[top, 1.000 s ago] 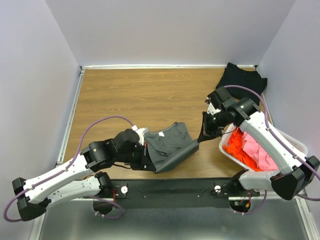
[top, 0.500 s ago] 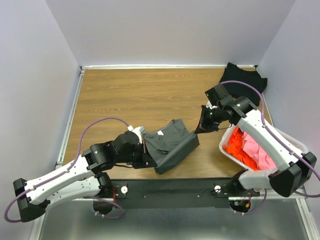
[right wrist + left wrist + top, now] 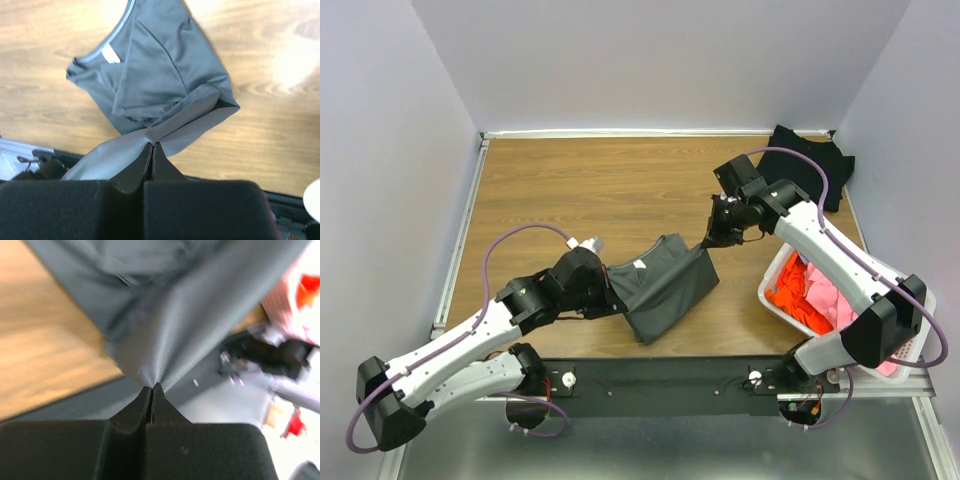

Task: Fold and stack the t-shirts
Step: Fold the tshirt

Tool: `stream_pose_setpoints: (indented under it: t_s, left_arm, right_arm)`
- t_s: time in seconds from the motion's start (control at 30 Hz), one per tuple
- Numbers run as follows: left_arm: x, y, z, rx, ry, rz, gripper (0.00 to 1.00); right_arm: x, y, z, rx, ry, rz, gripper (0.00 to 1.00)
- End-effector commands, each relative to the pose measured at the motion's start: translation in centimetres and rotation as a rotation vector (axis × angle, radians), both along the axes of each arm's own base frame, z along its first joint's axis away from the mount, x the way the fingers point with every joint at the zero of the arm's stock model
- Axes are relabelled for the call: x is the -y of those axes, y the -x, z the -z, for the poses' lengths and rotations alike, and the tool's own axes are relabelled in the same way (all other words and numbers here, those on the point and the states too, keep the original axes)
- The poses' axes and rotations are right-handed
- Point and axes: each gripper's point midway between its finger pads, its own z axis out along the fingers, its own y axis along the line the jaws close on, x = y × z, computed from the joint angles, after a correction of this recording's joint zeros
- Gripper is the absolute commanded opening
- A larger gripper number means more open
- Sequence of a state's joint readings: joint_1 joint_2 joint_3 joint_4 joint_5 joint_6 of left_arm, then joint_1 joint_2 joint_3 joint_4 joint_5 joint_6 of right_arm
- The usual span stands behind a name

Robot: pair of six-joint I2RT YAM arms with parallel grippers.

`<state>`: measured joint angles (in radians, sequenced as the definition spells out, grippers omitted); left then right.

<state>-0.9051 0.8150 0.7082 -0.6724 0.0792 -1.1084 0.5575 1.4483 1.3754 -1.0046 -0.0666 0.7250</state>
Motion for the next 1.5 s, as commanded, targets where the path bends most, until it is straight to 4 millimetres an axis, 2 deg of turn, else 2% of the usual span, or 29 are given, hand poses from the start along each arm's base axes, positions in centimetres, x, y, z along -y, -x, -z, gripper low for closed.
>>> stream_pose_setpoints:
  t_s: [0.0, 0.17, 0.3, 0.8, 0.97, 1.03, 1.13, 1.2, 1.23, 1.27, 1.3, 1.33, 1.37, 1.4, 1.47]
  left_arm:
    - [-1.3, -1.6, 1.8, 0.037, -0.091, 0.017, 0.0]
    - [-2.7, -3.8, 2.5, 0.052, -0.127, -0.028, 0.0]
    - [-3.0, -5.1, 3.2, 0.064, -0.151, -0.011, 0.0]
    - [-6.5, -10.6, 5.6, 0.088, -0.298, -0.015, 0.0]
    - [-7.5, -12.8, 6.5, 0.085, -0.341, -0.015, 0.0]
    - [-7.2, -13.9, 6.2, 0.107, -0.321, -0.014, 0.0]
    - [-7.3, -15.1, 7.0, 0.089, -0.33, -0.022, 0.0]
    - [-7.8, -15.8, 8.1, 0.056, -0.347, -0.042, 0.0]
    - [-8.1, -16.0, 8.9, 0.035, -0.36, -0.048, 0.0]
    - [-8.7, -16.5, 9.2, 0.022, -0.368, -0.068, 0.07]
    - [-9.2, -16.7, 9.8, 0.002, -0.384, -0.079, 0.26]
    - [-9.7, -17.3, 9.4, 0.012, -0.392, -0.102, 0.5]
    - [-10.3, -18.0, 9.4, 0.02, -0.421, -0.125, 0.71]
    - [-10.9, -19.5, 7.9, 0.053, -0.427, -0.158, 0.98]
    - [-11.3, -21.1, 5.9, 0.104, -0.443, -0.182, 0.98]
  right_arm:
    - [-0.3, -3.1, -0.9, 0.103, 0.025, 0.045, 0.02]
    - [-0.8, -4.8, -0.1, 0.11, 0.053, 0.05, 0.02]
    - [-0.7, -6.2, 0.2, 0.128, 0.087, 0.065, 0.02]
    - [-2.9, -12.0, 1.4, 0.166, 0.13, 0.067, 0.02]
    - [-3.3, -13.2, 2.6, 0.157, 0.147, 0.065, 0.02]
    - [-3.5, -13.7, 3.3, 0.147, 0.154, 0.061, 0.02]
    - [-3.6, -14.5, 4.3, 0.137, 0.171, 0.057, 0.02]
    - [-3.8, -15.1, 5.3, 0.124, 0.18, 0.055, 0.02]
    - [-3.7, -15.6, 5.2, 0.131, 0.18, 0.057, 0.04]
    - [-3.9, -16.1, 5.4, 0.135, 0.18, 0.057, 0.12]
    - [-4.4, -16.9, 5.5, 0.134, 0.162, 0.046, 0.33]
    - [-4.4, -16.9, 5.5, 0.136, 0.166, 0.038, 0.33]
    - [-5.0, -17.9, 5.3, 0.144, 0.138, 0.017, 0.42]
    - [-5.7, -18.3, 5.5, 0.135, 0.111, -0.003, 0.46]
    - [-6.1, -19.2, 4.0, 0.158, 0.062, -0.018, 0.53]
